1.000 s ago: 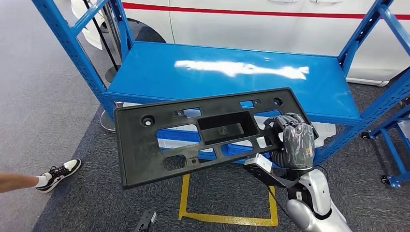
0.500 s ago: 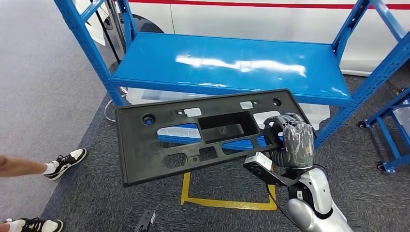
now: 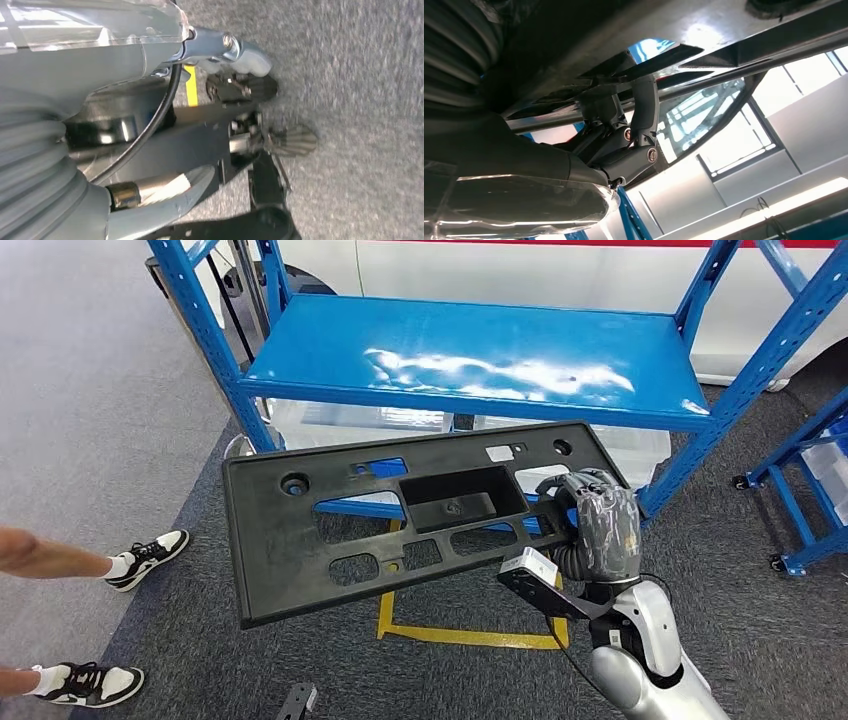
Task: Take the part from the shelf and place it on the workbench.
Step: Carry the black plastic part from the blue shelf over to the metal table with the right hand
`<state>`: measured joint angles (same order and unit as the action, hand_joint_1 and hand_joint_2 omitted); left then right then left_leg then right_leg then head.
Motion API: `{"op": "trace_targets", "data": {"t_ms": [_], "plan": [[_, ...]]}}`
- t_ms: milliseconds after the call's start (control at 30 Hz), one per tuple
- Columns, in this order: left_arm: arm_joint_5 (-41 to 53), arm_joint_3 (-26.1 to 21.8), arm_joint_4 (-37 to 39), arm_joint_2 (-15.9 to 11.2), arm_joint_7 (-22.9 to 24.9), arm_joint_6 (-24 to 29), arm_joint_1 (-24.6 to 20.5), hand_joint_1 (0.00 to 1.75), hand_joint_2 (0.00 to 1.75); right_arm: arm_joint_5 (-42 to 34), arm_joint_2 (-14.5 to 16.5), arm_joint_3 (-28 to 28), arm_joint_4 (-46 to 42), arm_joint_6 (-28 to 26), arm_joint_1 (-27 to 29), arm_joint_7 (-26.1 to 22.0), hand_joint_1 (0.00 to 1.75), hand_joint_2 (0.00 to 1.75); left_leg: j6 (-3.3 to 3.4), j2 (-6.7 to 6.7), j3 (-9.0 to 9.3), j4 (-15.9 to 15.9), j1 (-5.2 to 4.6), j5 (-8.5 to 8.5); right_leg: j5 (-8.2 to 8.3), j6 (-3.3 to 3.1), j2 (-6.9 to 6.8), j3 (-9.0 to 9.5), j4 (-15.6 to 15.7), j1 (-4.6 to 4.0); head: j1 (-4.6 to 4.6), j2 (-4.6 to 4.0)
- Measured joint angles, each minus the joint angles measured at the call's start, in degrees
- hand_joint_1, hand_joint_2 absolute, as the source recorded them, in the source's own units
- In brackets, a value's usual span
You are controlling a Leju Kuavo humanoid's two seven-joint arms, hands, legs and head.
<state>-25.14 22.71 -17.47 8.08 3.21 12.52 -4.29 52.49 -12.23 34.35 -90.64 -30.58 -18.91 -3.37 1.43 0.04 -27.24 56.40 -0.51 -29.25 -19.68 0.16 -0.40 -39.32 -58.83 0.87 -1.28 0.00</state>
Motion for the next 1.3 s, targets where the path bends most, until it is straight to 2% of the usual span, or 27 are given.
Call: {"op": "trace_targets", "data": {"t_ms": [33, 67, 167, 200, 233, 300, 367, 400, 433, 500, 533, 567, 667, 700, 733, 767, 800, 833, 900, 967, 1033, 1067, 1133, 1200, 1233, 1267, 1300], "plan": [[-0.04, 0.00, -0.02, -0.03, 0.00, 0.04, 0.05, 0.00, 1.75, -0.08, 0.04, 0.01, -0.04, 0.13, -0.10, 0.04, 1.75, 1.75, 0.45, 0.12, -0.40, -0.46, 0.12, 0.86, -0.68, 0.32, 0.13, -0.40, -0.26, -0.04, -0.05, 0.00], [-0.06, 0.00, -0.05, -0.07, -0.01, 0.06, 0.11, 0.00, 1.75, -0.11, 0.04, 0.01, -0.08, 0.23, -0.19, 0.07, 1.75, 1.75, 0.89, 0.27, -1.01, -0.86, 0.30, 1.86, -2.58, 0.57, 0.27, -0.99, -1.50, -0.11, -0.02, 0.00], [-0.10, 0.00, -0.21, -0.16, -0.13, 0.05, 0.35, 0.00, 1.75, -0.23, 0.07, 0.07, -0.08, 0.61, -0.39, 0.11, 1.75, 1.75, 1.44, 0.46, -3.71, -0.93, 0.44, 4.25, -10.86, 1.15, 0.42, -3.20, -11.03, 0.01, 0.04, 0.00], [-0.14, 0.00, -0.25, -0.20, -0.18, 0.03, 0.46, 0.00, 1.75, -0.30, 0.08, 0.09, -0.07, 0.81, -0.40, 0.13, 1.75, 1.75, 1.36, 0.48, -4.77, -0.68, 0.46, 4.89, -11.67, 1.35, 0.41, -3.39, -14.06, 0.12, 0.06, 0.00], [-0.19, 0.00, -0.27, -0.23, -0.20, 0.01, 0.56, 0.00, 1.75, -0.36, 0.08, 0.10, -0.07, 1.02, -0.43, 0.16, 1.75, 1.75, 1.22, 0.49, -5.89, -0.33, 0.51, 5.49, -11.21, 1.56, 0.41, -2.86, -15.70, 0.26, 0.05, 0.00], [-0.25, 0.00, -0.30, -0.27, -0.20, 0.01, 0.73, 0.00, 1.75, -0.40, 0.08, 0.10, -0.07, 1.41, -0.58, 0.23, 1.75, 1.75, 0.79, 0.50, -8.12, 0.70, 0.66, 6.45, -8.44, 1.87, 0.37, 1.08, -12.92, 0.62, 0.05, 0.00], [-0.26, 0.00, -0.37, -0.32, -0.20, 0.01, 0.85, 0.00, 1.75, -0.40, 0.14, 0.10, -0.09, 1.62, -0.88, 0.28, 1.75, 1.75, 0.17, 0.45, -9.93, 1.87, 0.66, 7.15, -8.83, 1.77, 0.42, 6.60, -5.64, 0.68, 0.03, 0.00], [-0.26, 0.00, -0.42, -0.36, -0.22, 0.01, 0.93, 0.00, 1.75, -0.41, 0.19, 0.10, -0.10, 1.68, -0.98, 0.29, 1.75, 1.75, -0.19, 0.41, -10.42, 2.27, 0.61, 7.50, -9.66, 1.47, 0.49, 8.34, -2.90, 0.58, 0.01, 0.00], [-0.26, 0.01, -0.45, -0.40, -0.25, 0.00, 1.02, 0.00, 1.75, -0.44, 0.22, 0.11, -0.09, 1.72, -1.07, 0.28, 1.75, 1.75, -0.56, 0.38, -10.69, 2.42, 0.56, 7.94, -10.43, 1.04, 0.59, 9.02, -1.48, 0.36, 0.00, 0.01], [-0.28, 0.02, -0.48, -0.49, -0.32, -0.05, 1.26, 0.00, 1.75, -0.69, 0.26, 0.13, -0.05, 1.75, -1.12, 0.22, 1.75, 1.75, -1.28, 0.29, -11.00, 2.32, 0.58, 8.75, -9.74, 0.01, 0.58, 8.45, -1.11, 0.24, 0.04, 0.01], [-0.32, 0.02, -0.48, -0.54, -0.33, -0.08, 1.38, 0.00, 1.75, -0.90, 0.31, 0.14, -0.03, 1.78, -1.19, 0.19, 1.75, 1.75, -1.63, 0.24, -11.41, 2.63, 0.67, 8.27, -9.15, -0.52, 0.51, 7.91, -1.08, 0.27, 0.07, 0.01], [-0.37, 0.02, -0.48, -0.58, -0.32, -0.11, 1.51, 0.00, 1.75, -1.12, 0.40, 0.15, -0.02, 1.84, -1.24, 0.15, 1.75, 1.75, -1.98, 0.18, -12.05, 3.72, 0.76, 6.69, -8.48, -1.07, 0.41, 7.27, -0.96, 0.38, 0.03, 0.00], [-0.45, 0.04, -0.48, -0.65, -0.28, -0.15, 1.67, 0.00, 1.75, -1.43, 0.78, 0.18, 0.01, 2.12, -1.29, 0.13, 1.75, 1.75, -2.81, 0.16, -14.79, 13.05, 0.96, -1.65, -6.36, -1.93, 0.30, 4.83, -0.93, 0.35, -0.12, 0.00], [-0.48, 0.04, -0.48, -0.67, -0.27, -0.18, 1.68, 0.00, 1.75, -1.48, 0.84, 0.20, 0.03, 2.21, -1.27, 0.13, 1.75, 1.75, -2.95, 0.16, -15.26, 16.45, 0.97, -3.16, -5.66, -1.94, 0.30, 3.89, -0.98, 0.29, -0.13, 0.00], [-0.52, 0.05, -0.48, -0.70, -0.25, -0.22, 1.71, 0.00, 1.75, -1.59, 0.86, 0.22, 0.07, 2.29, -1.26, 0.13, 1.75, 1.75, -3.00, 0.16, -15.07, 18.51, 0.97, -3.38, -4.98, -1.92, 0.29, 2.96, -1.04, 0.24, -0.13, 0.00], [-0.57, 0.06, -0.48, -0.72, -0.22, -0.27, 1.77, 0.00, 1.75, -1.75, 0.86, 0.25, 0.13, 2.34, -1.24, 0.11, 1.75, 1.75, -2.91, 0.15, -13.86, 18.59, 0.97, -2.43, -4.32, -1.86, 0.28, 2.04, -1.09, 0.20, -0.13, 0.00], [-0.62, 0.07, -0.48, -0.73, -0.21, -0.32, 1.82, 0.00, 1.75, -1.95, 0.86, 0.27, 0.19, 2.38, -1.23, 0.09, 1.75, 1.75, -2.68, 0.13, -11.68, 16.65, 0.95, -1.00, -3.69, -1.79, 0.29, 1.22, -1.13, 0.15, -0.14, 0.00], [-0.66, 0.08, -0.48, -0.75, -0.20, -0.34, 1.85, 0.00, 1.75, -2.14, 0.87, 0.28, 0.22, 2.42, -1.22, 0.05, 1.75, 1.75, -2.26, 0.06, -8.60, 13.01, 0.85, 0.09, -3.08, -1.70, 0.30, 0.56, -1.15, 0.12, -0.15, 0.00], [-0.73, 0.09, -0.47, -0.86, -0.20, -0.33, 1.88, 0.00, 1.75, -2.36, 0.90, 0.30, 0.25, 2.53, -1.20, -0.01, 1.75, 1.75, -1.34, -0.10, -2.57, 4.56, 0.52, 0.00, -1.92, -1.22, 0.27, -0.28, -1.02, 0.06, -0.13, 0.00], [-0.79, 0.13, -0.46, -0.95, -0.19, -0.34, 2.00, 0.00, 1.75, -2.43, 0.97, 0.36, 0.31, 2.69, -1.13, -0.05, 1.75, 1.75, -0.77, -0.21, -0.47, 0.50, 0.10, -0.49, -0.68, -0.51, 0.18, -0.42, -0.38, 0.29, -0.13, 0.00], [-0.89, 0.17, -0.45, -0.96, -0.17, -0.37, 2.20, 0.00, 1.75, -2.46, 1.00, 0.46, 0.46, 2.80, -1.02, -0.11, 1.75, 1.75, -0.20, -0.03, -0.95, -0.51, 0.08, 0.99, 0.13, 0.19, 0.27, -0.51, 0.44, 0.38, -0.13, 0.00], [-0.97, 0.19, -0.45, -0.97, -0.19, -0.42, 2.27, 0.00, 1.75, -2.52, 0.99, 0.51, 0.58, 2.81, -0.97, -0.18, 1.75, 1.75, 0.33, 0.15, -1.17, -1.13, 0.24, 1.85, -0.79, 0.43, 0.34, -0.85, -0.02, 0.32, -0.08, 0.00], [-1.11, 0.23, -0.44, -0.97, -0.23, -0.57, 2.40, 0.00, 1.75, -2.74, 0.95, 0.53, 0.91, 2.80, -0.86, -0.36, 1.75, 1.75, 1.12, 0.49, -2.14, -1.78, 0.55, 3.48, -5.59, 0.71, 0.43, -2.33, -4.41, 0.31, 0.02, 0.00], [-1.21, 0.33, -0.43, -0.96, -0.30, -0.71, 2.48, 0.00, 1.75, -2.99, 0.96, 0.55, 1.23, 2.80, -0.75, -0.51, 1.75, 1.75, 1.28, 0.53, -3.92, -1.41, 0.57, 4.58, -10.38, 1.02, 0.43, -3.95, -11.73, 0.43, 0.05, 0.00], [-1.26, 0.38, -0.43, -0.95, -0.33, -0.79, 2.50, 0.00, 1.75, -3.11, 0.96, 0.56, 1.38, 2.82, -0.70, -0.54, 1.75, 1.75, 1.22, 0.57, -4.94, -1.00, 0.58, 5.04, -11.11, 1.21, 0.42, -4.09, -14.43, 0.51, 0.06, 0.00], [-1.29, 0.43, -0.43, -0.95, -0.34, -0.85, 2.50, 0.00, 1.75, -3.20, 0.96, 0.57, 1.51, 2.87, -0.69, -0.55, 1.75, 1.75, 1.09, 0.59, -5.97, -0.49, 0.63, 5.41, -10.64, 1.39, 0.41, -3.41, -15.43, 0.61, 0.06, 0.00], [-1.30, 0.46, -0.43, -0.95, -0.36, -0.85, 2.50, 0.00, 1.75, -3.28, 0.95, 0.58, 1.60, 2.95, -0.69, -0.55, 1.75, 1.75, 0.95, 0.61, -7.01, 0.10, 0.72, 5.68, -9.32, 1.54, 0.39, -1.70, -14.39, 0.74, 0.06, 0.00]]}}
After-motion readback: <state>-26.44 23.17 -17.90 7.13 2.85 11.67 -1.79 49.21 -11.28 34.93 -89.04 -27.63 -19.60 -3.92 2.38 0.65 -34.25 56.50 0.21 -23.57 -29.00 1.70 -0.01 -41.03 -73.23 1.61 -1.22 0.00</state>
